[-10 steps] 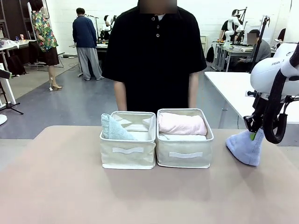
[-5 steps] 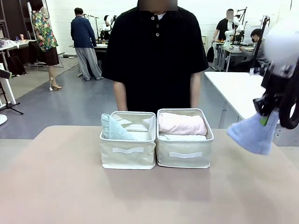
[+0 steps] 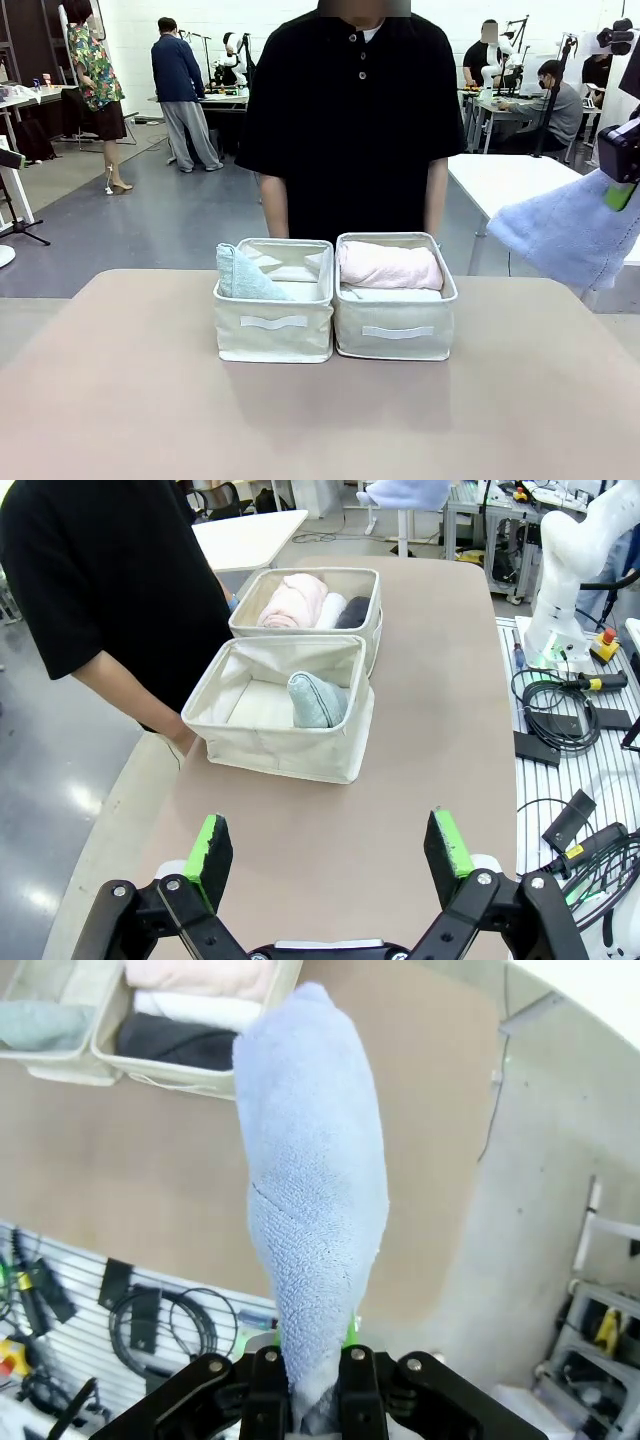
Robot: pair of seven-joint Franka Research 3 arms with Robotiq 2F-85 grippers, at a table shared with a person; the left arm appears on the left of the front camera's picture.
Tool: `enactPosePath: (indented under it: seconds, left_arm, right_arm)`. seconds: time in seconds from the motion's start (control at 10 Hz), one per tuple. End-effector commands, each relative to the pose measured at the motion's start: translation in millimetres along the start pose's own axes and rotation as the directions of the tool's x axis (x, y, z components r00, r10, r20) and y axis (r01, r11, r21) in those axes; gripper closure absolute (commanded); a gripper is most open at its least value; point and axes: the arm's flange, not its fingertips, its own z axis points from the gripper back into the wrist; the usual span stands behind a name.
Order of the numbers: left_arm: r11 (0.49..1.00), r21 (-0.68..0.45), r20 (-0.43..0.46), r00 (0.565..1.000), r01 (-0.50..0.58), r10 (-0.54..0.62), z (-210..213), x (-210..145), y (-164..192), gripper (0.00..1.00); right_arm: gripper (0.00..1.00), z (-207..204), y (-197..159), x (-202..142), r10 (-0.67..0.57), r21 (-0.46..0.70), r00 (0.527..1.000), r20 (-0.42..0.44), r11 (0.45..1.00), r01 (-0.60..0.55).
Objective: Sort the towels based on their folding style.
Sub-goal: Pick up another triangle-folded towel from the table and place it in the left Fabric basket.
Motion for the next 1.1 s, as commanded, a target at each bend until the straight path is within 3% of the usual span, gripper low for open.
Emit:
enactPosePath:
  seconds: [0.0, 0.4, 0.5, 0.7, 1.0]
  left_arm:
    - [1.0, 0.003, 0.021, 1.0, 0.022, -0.022, 1.1, -0.4, 0.3, 0.0]
    - [1.0, 0.003, 0.021, 1.0, 0.022, -0.022, 1.1, -0.4, 0.3, 0.0]
    - [1.0, 0.003, 0.021, 1.0, 0.022, -0.022, 1.1, -0.4, 0.3, 0.0]
    - [1.0, 0.003, 0.021, 1.0, 0.022, -0.022, 1.1, -0.4, 0.3, 0.0]
    - [1.0, 0.003, 0.021, 1.0, 0.022, -0.022, 1.1, -0.4, 0.3, 0.0]
  right_arm:
    - [1.0, -8.4, 1.2, 5.7, 0.013, -0.001, 1.0, 0.0, 1.0, -0.013]
    - [1.0, -8.4, 1.2, 5.7, 0.013, -0.001, 1.0, 0.0, 1.0, -0.013]
    - [0.84, -6.7, 1.1, 4.4, 0.006, 0.003, 1.0, -0.015, 1.0, -0.006]
    - [0.84, 17.1, 82.2, 50.3, 0.338, -0.034, 0.937, 0.087, 0.941, -0.336]
    - [0.84, 22.1, 167.3, 107.5, 0.552, 0.002, 0.825, 0.125, 0.831, -0.556]
